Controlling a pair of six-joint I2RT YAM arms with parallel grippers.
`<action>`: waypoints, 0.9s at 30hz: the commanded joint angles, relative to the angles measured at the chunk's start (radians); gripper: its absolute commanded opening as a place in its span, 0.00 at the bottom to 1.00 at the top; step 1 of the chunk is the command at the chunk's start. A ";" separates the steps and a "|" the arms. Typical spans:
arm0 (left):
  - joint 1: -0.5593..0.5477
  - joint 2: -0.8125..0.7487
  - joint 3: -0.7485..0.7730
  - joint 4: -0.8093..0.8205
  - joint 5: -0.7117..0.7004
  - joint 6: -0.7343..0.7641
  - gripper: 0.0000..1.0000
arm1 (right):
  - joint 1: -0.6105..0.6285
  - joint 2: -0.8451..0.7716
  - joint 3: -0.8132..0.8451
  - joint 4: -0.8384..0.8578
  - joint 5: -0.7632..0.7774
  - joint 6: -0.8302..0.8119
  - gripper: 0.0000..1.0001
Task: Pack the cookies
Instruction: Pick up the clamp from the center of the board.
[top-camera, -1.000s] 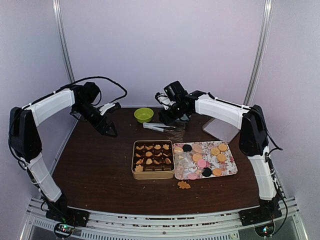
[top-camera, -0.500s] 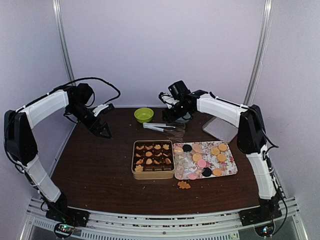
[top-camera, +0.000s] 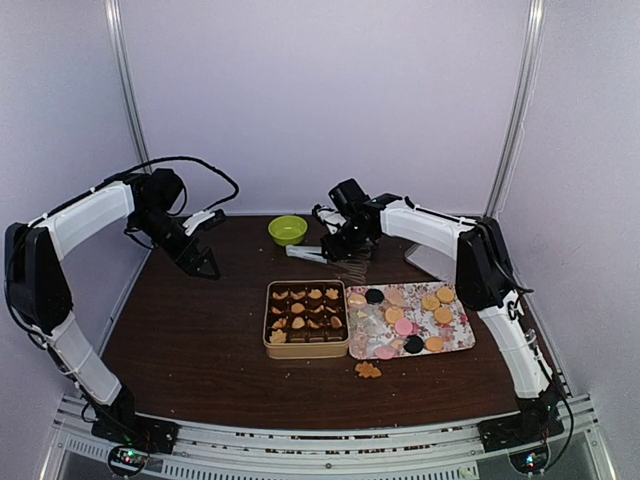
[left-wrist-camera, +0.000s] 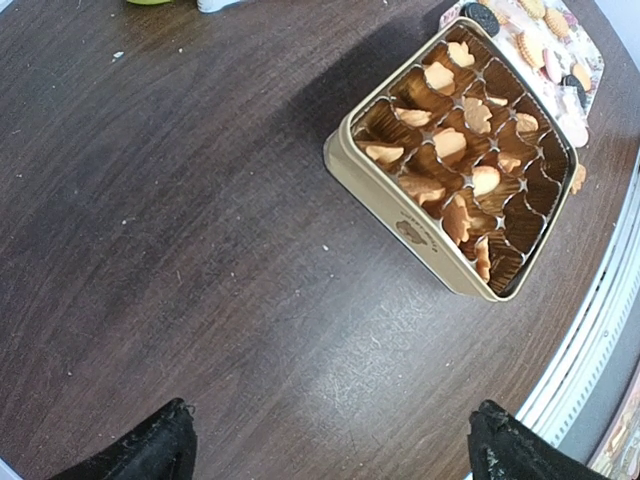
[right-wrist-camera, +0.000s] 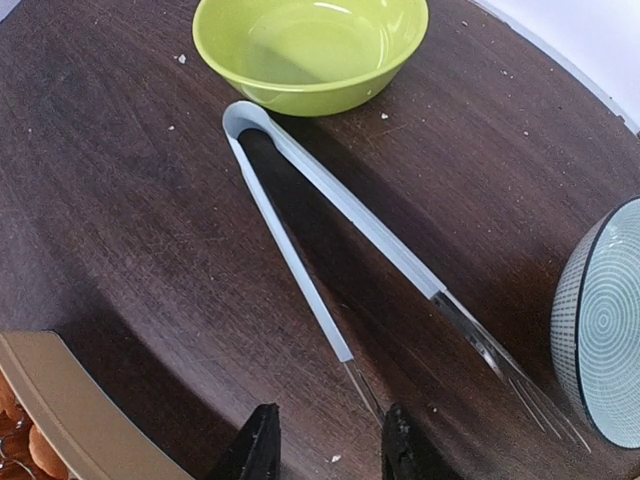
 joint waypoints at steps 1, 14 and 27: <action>0.007 -0.035 -0.002 -0.001 0.009 0.024 0.98 | -0.008 0.028 0.030 -0.027 -0.003 -0.010 0.34; 0.007 -0.039 0.012 -0.010 0.002 0.035 0.97 | -0.014 0.039 0.026 -0.085 0.031 -0.016 0.28; 0.008 -0.076 0.002 -0.013 0.002 0.053 0.97 | -0.013 0.034 0.022 -0.184 0.104 -0.028 0.09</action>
